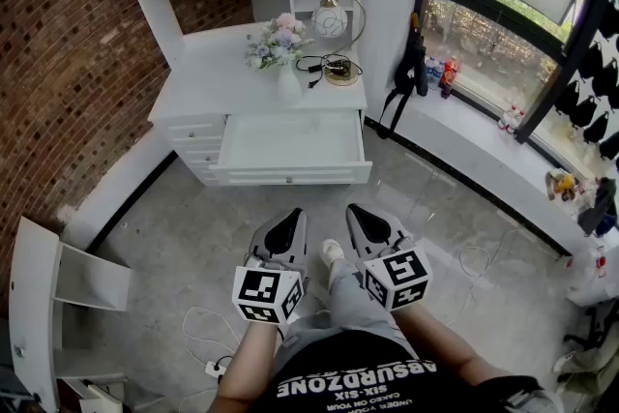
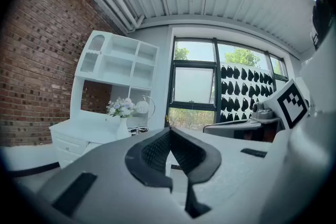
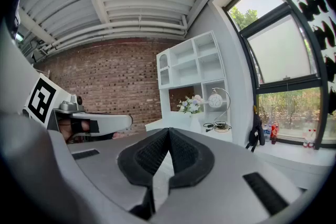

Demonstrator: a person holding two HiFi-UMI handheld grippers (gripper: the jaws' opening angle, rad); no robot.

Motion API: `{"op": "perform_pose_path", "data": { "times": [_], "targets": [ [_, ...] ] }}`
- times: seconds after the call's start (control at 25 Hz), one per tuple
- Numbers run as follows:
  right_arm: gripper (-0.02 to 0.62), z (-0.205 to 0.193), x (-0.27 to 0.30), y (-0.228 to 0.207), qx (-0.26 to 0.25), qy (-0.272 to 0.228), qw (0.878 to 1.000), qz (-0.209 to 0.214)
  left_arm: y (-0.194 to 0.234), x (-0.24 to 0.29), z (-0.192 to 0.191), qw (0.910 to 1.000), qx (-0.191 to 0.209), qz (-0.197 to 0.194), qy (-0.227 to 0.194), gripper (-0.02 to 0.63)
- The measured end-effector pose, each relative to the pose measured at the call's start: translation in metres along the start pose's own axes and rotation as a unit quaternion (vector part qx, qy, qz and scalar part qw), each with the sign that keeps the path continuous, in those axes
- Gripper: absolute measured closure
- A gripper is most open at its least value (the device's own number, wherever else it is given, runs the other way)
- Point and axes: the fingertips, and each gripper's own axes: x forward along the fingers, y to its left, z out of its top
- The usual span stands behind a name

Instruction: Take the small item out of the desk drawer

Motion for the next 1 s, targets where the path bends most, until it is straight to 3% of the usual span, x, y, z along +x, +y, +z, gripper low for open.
{"op": "perform_pose_path", "data": {
  "times": [0.68, 0.88, 1.0],
  "targets": [
    [0.595, 0.017, 0.116, -0.052, 0.028, -0.004, 1.000, -0.009, 0.073, 0.090, -0.002, 0.9994, -0.013, -0.012, 0.029, 0.603],
    [0.543, 0.027, 0.161, -0.074, 0.035, -0.001, 0.999, 0.001, 0.103, 0.126, 0.001, 0.9991, -0.019, -0.009, 0.038, 0.603],
    [0.473, 0.031, 0.187, -0.088, 0.042, 0.006, 0.999, 0.009, 0.118, 0.148, -0.001, 0.9985, -0.027, -0.006, 0.047, 0.603]
  ]
}}
